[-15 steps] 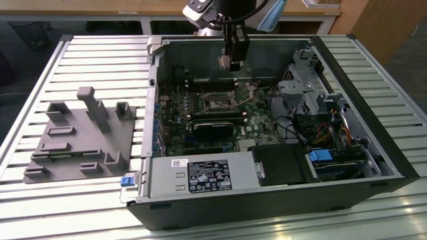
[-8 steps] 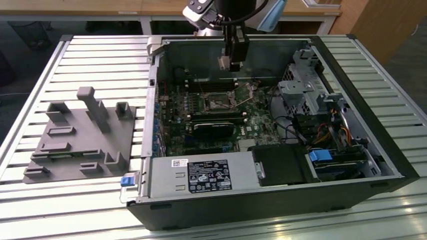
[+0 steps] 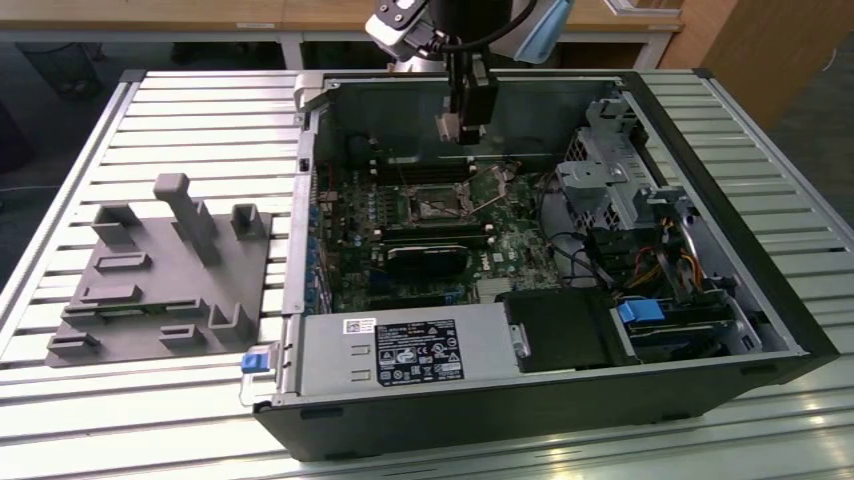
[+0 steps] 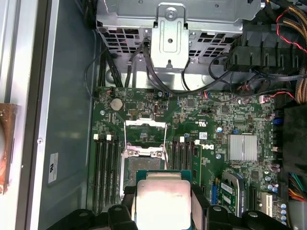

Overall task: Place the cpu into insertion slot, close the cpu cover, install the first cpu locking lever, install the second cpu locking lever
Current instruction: 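Place the cpu into insertion slot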

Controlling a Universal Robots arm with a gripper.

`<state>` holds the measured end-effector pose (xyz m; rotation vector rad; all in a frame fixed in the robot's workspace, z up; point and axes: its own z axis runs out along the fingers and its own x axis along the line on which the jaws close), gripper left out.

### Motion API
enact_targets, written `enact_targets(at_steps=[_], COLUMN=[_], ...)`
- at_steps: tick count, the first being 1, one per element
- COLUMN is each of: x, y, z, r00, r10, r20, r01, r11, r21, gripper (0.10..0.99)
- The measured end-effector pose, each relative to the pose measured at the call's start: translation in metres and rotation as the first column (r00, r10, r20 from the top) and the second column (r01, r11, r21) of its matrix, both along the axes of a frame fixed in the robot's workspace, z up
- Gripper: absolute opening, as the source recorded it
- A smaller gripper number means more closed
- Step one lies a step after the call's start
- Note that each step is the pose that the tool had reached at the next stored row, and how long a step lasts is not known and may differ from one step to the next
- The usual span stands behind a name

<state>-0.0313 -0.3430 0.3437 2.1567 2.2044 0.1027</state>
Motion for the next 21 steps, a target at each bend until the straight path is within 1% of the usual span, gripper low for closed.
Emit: enact_targets(at_steps=[18, 21], x=[0.0, 0.0], y=[0.0, 0.0], z=[-0.0033, -0.0037], r00=[1.0, 0.9998], r10=[-0.006, -0.018], r20=[0.0001, 0.0002], r01=[0.006, 0.018], r11=[1.0, 0.9998], r21=[0.0, 0.0], gripper=[0.541, 0.541])
